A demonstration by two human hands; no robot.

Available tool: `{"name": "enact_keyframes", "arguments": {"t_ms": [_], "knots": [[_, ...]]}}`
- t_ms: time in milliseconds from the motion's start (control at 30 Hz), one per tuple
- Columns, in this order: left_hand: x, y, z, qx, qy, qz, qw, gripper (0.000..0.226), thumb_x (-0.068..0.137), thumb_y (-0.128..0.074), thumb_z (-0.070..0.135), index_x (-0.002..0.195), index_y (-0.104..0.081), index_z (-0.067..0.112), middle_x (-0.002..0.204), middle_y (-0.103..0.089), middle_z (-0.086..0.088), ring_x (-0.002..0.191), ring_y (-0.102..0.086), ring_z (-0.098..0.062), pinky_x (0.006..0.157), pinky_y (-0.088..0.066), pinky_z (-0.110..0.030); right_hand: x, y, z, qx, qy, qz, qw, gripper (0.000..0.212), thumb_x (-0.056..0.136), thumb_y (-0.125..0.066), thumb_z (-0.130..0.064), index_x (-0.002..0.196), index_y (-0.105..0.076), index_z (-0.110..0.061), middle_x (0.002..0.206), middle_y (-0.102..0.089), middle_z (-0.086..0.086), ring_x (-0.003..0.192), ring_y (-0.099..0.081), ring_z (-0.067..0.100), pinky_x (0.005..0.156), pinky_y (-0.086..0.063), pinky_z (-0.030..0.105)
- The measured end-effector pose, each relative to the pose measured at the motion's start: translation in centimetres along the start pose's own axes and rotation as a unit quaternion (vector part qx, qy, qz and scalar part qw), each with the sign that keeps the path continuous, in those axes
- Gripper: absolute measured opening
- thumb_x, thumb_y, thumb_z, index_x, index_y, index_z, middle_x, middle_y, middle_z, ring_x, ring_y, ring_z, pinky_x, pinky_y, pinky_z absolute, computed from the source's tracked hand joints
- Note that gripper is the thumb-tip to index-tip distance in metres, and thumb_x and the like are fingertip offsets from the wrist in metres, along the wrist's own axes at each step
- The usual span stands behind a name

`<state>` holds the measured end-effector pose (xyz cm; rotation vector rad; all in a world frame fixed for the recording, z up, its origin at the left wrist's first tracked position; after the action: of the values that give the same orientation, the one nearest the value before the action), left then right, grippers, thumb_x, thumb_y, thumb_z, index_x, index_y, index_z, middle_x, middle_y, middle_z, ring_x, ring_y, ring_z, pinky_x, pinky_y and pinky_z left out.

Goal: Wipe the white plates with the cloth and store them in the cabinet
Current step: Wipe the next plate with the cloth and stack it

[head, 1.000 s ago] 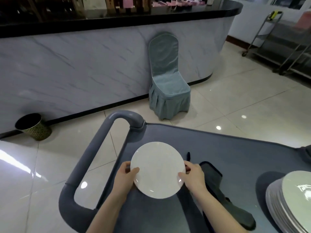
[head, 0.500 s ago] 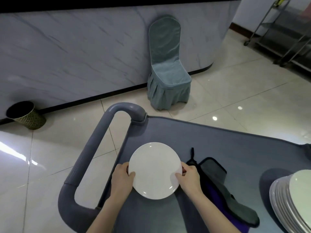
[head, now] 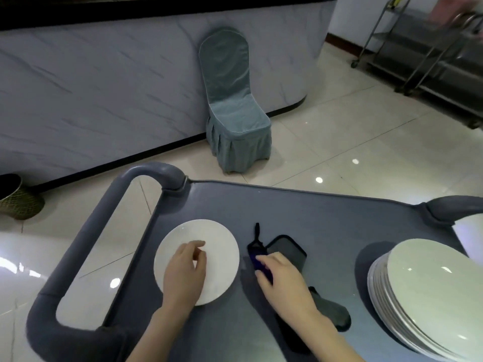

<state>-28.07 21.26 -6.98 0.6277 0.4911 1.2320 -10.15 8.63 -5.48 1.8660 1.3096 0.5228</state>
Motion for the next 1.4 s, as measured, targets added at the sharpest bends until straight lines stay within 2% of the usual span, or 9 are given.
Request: {"name": "enact_keyframes", "arguments": {"t_ms": [200,333,400,500,567,700,900,1133,1400], "knots": [[-4.0,-9.1,11.6,-0.023,-0.139,-0.111,0.984,0.014,0.095,-0.058,0.018,0.094,-0.071,0.021,0.087,-0.068,0.01,0.08,-0.062,-0.007,0.077,-0.052,-0.033,-5.7,12.2,8.3,-0.024,-0.037,0.164,0.985,0.017,0.091,-0.069,-0.023,0.107,-0.073,-0.018,0.09,-0.064,-0.005,0.085,-0.062,0.016,0.077,-0.047,0.027],[-7.4,-14.1,17.8,-0.091,-0.231,-0.128,0.96,0.01,0.092,-0.06,0.019,0.088,-0.069,0.017,0.075,-0.064,0.007,0.07,-0.06,-0.009,0.066,-0.052,-0.038,-10.1,18.6,14.8,-0.08,-0.122,0.211,0.967,0.025,0.09,-0.069,-0.026,0.114,-0.072,-0.019,0.09,-0.057,-0.003,0.085,-0.053,0.017,0.076,-0.039,0.027],[-8.9,-16.4,20.5,-0.083,-0.249,-0.131,0.956,0.014,0.091,-0.06,0.029,0.094,-0.069,0.019,0.079,-0.062,0.009,0.072,-0.059,-0.007,0.069,-0.053,-0.037,-12.2,20.6,17.8,-0.11,-0.17,0.219,0.954,0.035,0.088,-0.072,-0.027,0.12,-0.069,-0.014,0.1,-0.058,0.005,0.095,-0.055,0.026,0.08,-0.044,0.033],[-10.7,-20.2,23.6,0.029,-0.26,-0.182,0.948,0.037,0.093,-0.059,0.043,0.122,-0.061,0.021,0.106,-0.057,0.007,0.102,-0.056,-0.011,0.085,-0.05,-0.035,-14.5,21.7,21.8,-0.164,-0.21,0.203,0.942,0.05,0.073,-0.086,-0.026,0.115,-0.069,-0.005,0.097,-0.059,0.016,0.091,-0.058,0.04,0.073,-0.054,0.042],[-11.6,-21.7,24.9,0.103,-0.258,-0.219,0.935,0.049,0.093,-0.055,0.048,0.135,-0.048,0.024,0.121,-0.048,0.004,0.117,-0.046,-0.014,0.09,-0.047,-0.035,-15.5,22.2,23.6,-0.169,-0.223,0.188,0.941,0.057,0.068,-0.088,-0.027,0.114,-0.067,-0.001,0.094,-0.054,0.017,0.088,-0.055,0.041,0.067,-0.054,0.042],[-12.0,-23.1,25.5,0.172,-0.234,-0.237,0.927,0.05,0.091,-0.055,0.048,0.135,-0.044,0.025,0.118,-0.044,0.003,0.114,-0.043,-0.016,0.084,-0.047,-0.032,-16.1,23.5,25.7,-0.153,-0.263,0.146,0.941,0.067,0.083,-0.072,-0.04,0.134,-0.042,-0.007,0.115,-0.042,0.011,0.111,-0.042,0.031,0.082,-0.049,0.037],[-12.3,-23.2,26.0,0.086,-0.172,-0.27,0.943,0.028,0.088,-0.063,0.029,0.115,-0.061,0.025,0.09,-0.048,0.003,0.077,-0.051,-0.012,0.076,-0.046,-0.03,-16.1,24.4,27.0,-0.069,-0.301,0.107,0.945,0.07,0.078,-0.079,-0.038,0.13,-0.043,-0.01,0.115,-0.041,0.011,0.114,-0.039,0.03,0.089,-0.046,0.036],[-12.5,-23.0,26.2,0.006,-0.124,-0.251,0.96,0.032,0.079,-0.068,0.011,0.106,-0.067,0.029,0.07,-0.054,0.004,0.081,-0.054,-0.019,0.08,-0.049,-0.032,-16.0,24.5,28.0,0.063,-0.327,0.129,0.934,0.09,0.065,-0.087,-0.023,0.142,-0.041,-0.02,0.121,-0.046,0.012,0.116,-0.051,0.03,0.092,-0.044,0.033],[-11.4,-19.9,24.3,-0.158,-0.026,-0.205,0.966,0.04,0.078,-0.07,0.002,0.091,-0.066,0.039,0.059,-0.052,0.007,0.056,-0.054,-0.003,0.058,-0.043,-0.007,-14.7,24.6,25.8,0.197,-0.281,0.179,0.922,0.054,0.066,-0.088,-0.022,0.115,-0.065,-0.023,0.092,-0.063,0.003,0.09,-0.061,0.023,0.074,-0.047,0.031]]}}
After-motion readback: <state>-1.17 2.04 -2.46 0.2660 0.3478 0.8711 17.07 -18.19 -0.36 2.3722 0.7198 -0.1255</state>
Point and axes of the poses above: each hand's wrist, its own x-axis towards the middle knuckle, its own y-axis out of the back of the hand, z = x × y, the point moved 4 cm from there along x, towards the middle knuckle
